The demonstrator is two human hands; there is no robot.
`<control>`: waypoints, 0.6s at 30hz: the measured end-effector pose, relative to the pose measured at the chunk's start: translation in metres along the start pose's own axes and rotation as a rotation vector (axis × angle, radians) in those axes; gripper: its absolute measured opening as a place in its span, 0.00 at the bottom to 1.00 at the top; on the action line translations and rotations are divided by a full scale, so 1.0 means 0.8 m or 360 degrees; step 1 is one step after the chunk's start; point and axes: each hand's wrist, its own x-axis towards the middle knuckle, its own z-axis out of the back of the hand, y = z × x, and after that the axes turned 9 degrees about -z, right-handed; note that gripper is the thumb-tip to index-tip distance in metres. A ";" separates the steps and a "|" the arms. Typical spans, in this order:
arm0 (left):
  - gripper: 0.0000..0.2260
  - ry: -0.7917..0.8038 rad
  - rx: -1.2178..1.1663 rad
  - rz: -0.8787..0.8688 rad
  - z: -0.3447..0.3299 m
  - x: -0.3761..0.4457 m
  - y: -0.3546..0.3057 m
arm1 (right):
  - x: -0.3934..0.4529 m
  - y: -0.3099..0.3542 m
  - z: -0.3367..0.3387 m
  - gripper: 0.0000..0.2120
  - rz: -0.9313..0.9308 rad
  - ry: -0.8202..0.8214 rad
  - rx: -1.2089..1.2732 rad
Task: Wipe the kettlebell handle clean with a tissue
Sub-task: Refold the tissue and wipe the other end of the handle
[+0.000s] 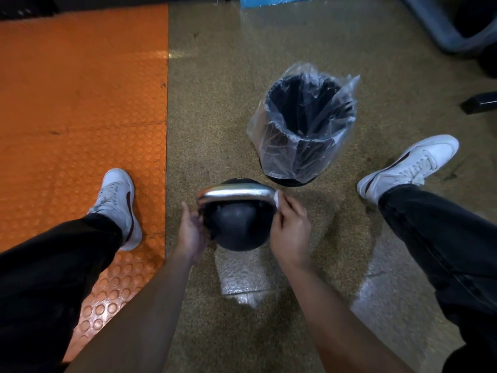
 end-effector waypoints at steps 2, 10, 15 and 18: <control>0.35 -0.0023 0.0012 0.0002 -0.001 0.000 -0.001 | 0.008 -0.009 -0.003 0.16 -0.0178 0.0053 -0.0010; 0.35 -0.0024 0.0044 0.0009 0.002 0.002 0.002 | -0.004 0.011 0.001 0.22 0.0236 -0.0030 -0.0043; 0.37 -0.0007 0.0055 0.0042 0.008 0.000 0.001 | 0.017 -0.004 -0.003 0.19 -0.0120 0.0030 -0.0050; 0.36 -0.0015 0.0035 0.0051 0.004 0.000 0.002 | 0.012 0.015 0.000 0.22 0.0215 -0.0021 -0.0044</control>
